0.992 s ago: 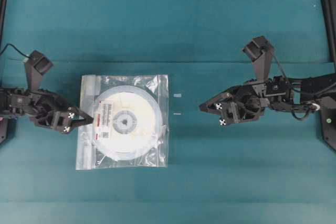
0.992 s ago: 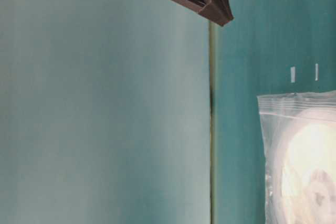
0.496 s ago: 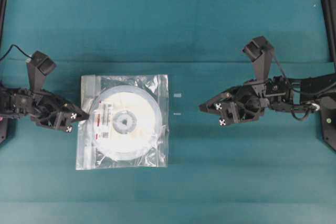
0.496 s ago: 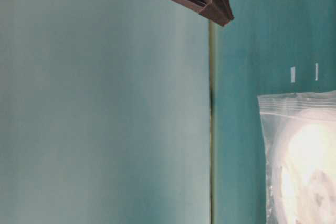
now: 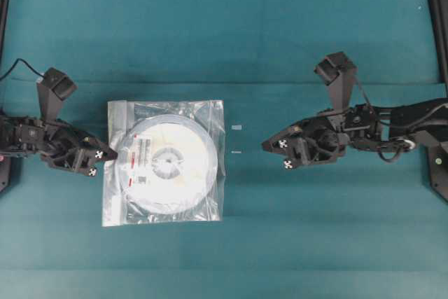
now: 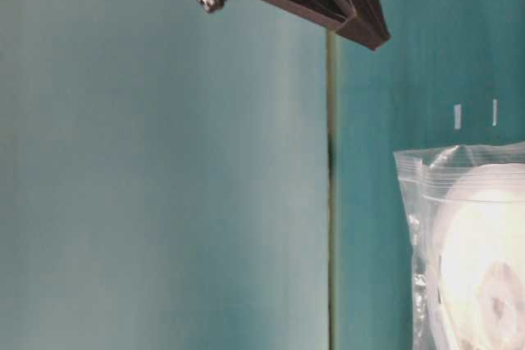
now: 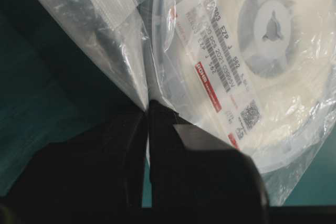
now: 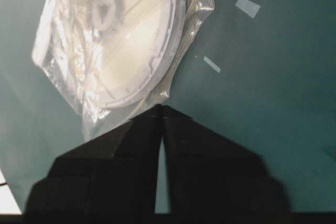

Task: Take out the reel from the clear zip bag.
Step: 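Extend the right gripper into the bag opening toward the reel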

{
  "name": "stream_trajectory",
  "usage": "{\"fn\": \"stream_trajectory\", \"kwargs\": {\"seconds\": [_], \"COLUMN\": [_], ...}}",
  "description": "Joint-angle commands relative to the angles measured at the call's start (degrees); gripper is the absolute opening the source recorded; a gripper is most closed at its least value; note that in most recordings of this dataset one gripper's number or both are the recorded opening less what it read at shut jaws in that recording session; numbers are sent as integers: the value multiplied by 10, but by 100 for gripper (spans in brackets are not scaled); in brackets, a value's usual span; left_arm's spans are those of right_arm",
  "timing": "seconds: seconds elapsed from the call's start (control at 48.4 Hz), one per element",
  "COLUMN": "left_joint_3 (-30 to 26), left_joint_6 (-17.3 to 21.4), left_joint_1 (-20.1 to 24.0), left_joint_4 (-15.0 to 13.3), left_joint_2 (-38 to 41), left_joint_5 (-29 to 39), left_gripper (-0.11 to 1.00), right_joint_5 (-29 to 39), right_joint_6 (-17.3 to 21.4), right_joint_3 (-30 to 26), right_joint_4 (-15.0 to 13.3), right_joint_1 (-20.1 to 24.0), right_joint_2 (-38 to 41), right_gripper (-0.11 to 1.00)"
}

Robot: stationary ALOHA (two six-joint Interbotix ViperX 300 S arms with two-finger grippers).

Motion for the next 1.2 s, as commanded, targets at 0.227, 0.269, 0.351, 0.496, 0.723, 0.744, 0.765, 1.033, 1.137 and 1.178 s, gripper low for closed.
{"fn": "stream_trajectory", "kwargs": {"seconds": [0.227,0.269,0.351,0.496,0.723,0.744,0.765,1.033,1.137,1.178], "left_joint_3": [-4,-4,-4,-4,-4,-4,-5,-4,-4,-4], "left_joint_6": [4,4,2,4,4,4,4,4,4,4], "left_joint_1": [1,1,1,2,2,2,2,1,2,1], "left_joint_4": [2,2,2,1,2,2,2,2,2,2], "left_joint_2": [-1,-1,-1,-1,-1,-1,-1,-1,-1,-1], "left_joint_5": [1,1,1,1,1,1,1,1,1,1], "left_gripper": [-4,-4,-4,-4,-4,-4,-4,-4,-4,-4], "right_joint_5": [-1,2,11,24,33,33,33,33,33,33], "right_joint_6": [4,4,4,4,4,4,4,4,4,4], "right_joint_3": [-68,-77,-98,-126,-149,-150,-152,-177,-187,-189], "right_joint_4": [45,47,46,47,47,47,46,47,47,46], "right_joint_1": [3,3,4,9,14,13,13,11,10,10], "right_joint_2": [83,97,119,148,169,170,171,192,200,200], "right_gripper": [78,82,82,81,81,81,81,81,81,81]}}
